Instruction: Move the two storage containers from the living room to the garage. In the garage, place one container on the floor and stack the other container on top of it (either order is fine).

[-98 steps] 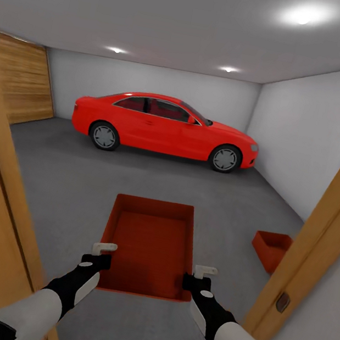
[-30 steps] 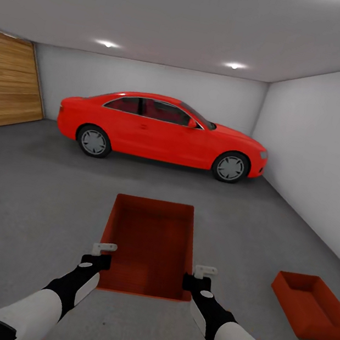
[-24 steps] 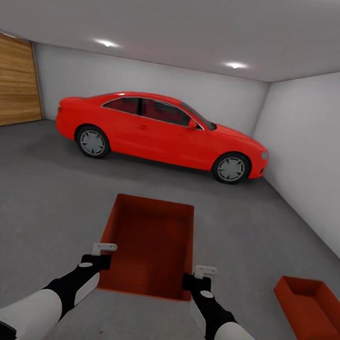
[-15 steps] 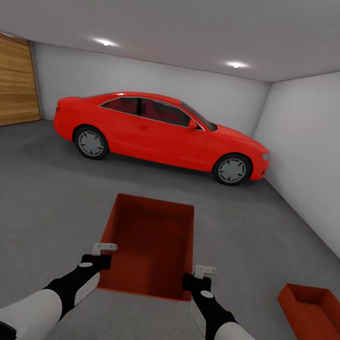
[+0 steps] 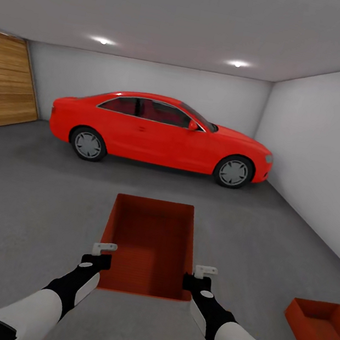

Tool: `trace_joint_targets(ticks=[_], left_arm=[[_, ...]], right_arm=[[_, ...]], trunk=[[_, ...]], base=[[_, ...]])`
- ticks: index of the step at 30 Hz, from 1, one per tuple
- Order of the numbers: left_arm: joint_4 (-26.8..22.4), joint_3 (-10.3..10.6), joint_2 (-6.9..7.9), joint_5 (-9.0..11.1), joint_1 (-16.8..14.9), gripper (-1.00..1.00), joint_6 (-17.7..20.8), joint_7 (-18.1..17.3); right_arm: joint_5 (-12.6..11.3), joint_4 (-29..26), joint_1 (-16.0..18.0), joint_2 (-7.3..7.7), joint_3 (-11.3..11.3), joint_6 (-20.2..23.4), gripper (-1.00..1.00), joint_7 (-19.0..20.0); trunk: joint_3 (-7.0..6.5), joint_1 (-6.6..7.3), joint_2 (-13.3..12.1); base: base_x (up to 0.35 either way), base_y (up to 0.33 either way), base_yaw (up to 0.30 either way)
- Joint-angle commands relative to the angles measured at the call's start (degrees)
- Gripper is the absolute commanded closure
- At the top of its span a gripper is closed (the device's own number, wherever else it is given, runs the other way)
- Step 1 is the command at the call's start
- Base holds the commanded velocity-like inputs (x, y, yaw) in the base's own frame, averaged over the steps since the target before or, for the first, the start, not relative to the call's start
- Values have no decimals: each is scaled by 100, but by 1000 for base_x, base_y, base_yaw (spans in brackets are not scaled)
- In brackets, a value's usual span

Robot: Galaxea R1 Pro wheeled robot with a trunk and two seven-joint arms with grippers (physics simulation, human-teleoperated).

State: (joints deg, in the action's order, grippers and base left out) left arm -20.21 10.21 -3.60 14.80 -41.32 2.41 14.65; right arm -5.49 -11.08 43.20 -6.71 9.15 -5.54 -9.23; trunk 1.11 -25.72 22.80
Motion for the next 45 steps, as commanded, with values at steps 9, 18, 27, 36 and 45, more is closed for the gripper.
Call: trace_joint_targets(ticks=[9, 18, 27, 36, 45], left_arm=[[-34, -54, 78, -102, -8, 100, 22, 73], [-43, -54, 78, -100, -8, 100, 22, 73], [-45, -54, 78, -100, -8, 100, 22, 73], [-45, -54, 78, -100, -8, 100, 22, 73], [-45, -54, 78, -101, -8, 100, 22, 73]], right_arm=[[-110, 18, 4, 2, 52, -13, 100, -27], [-110, 16, 4, 0, 52, -14, 100, -27], [-110, 18, 4, -4, 52, -18, 100, -27], [-107, 18, 4, -6, 52, -26, 100, -27], [-102, 18, 4, 0, 52, -26, 100, -27]], trunk=[[11, -7, 12], [11, -7, 12], [11, -7, 12], [11, -7, 12], [11, -7, 12]], base=[[322, 0, 0], [322, 0, 0], [322, 0, 0], [322, 0, 0], [322, 0, 0]])
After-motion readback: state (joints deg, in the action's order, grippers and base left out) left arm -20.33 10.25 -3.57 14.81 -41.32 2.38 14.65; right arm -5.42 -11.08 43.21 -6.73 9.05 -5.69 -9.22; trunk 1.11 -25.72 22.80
